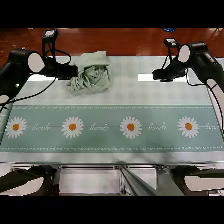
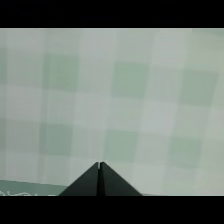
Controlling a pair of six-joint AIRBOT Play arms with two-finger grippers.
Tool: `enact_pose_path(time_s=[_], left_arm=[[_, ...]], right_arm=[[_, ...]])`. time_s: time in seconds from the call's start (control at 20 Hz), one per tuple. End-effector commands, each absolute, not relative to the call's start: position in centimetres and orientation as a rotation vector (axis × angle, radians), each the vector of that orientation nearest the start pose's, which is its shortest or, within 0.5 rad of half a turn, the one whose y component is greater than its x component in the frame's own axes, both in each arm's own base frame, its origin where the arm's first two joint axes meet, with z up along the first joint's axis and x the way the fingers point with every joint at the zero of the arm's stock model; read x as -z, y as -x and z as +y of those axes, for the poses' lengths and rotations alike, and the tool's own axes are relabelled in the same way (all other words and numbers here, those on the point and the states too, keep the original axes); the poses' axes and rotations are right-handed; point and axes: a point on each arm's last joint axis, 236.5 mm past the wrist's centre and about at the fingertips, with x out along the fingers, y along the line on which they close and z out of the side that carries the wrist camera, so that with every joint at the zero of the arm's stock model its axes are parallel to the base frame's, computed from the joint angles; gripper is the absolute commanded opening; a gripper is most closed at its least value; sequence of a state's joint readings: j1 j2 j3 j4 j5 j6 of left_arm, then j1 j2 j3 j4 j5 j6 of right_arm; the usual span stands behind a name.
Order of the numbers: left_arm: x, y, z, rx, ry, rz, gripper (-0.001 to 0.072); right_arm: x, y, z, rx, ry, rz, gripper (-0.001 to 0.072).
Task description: Fold the shirts.
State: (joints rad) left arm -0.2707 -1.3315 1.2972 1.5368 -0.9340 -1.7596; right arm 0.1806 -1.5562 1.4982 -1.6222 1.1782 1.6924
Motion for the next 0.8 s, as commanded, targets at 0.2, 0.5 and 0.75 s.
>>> enact_pose_path(time_s=[0.2, 0.5, 0.75], left_arm=[[-6.2, -44.5, -13.0, 0.171, 0.073, 0.988, 0.0027], [-6.6, -45.0, -13.1, 0.174, 0.078, 0.961, 0.0027], [-8.7, -47.5, -13.7, 0.191, 0.102, 0.821, 0.0028]], right_arm=[[-1.1, -46.0, 7.3, -0.053, 0.052, 1.233, 0.0019], [-1.1, -46.0, 7.3, -0.054, 0.051, 1.232, 0.0018], [-1.5, -47.0, 7.5, -0.06, 0.05, 1.188, 0.0021]])
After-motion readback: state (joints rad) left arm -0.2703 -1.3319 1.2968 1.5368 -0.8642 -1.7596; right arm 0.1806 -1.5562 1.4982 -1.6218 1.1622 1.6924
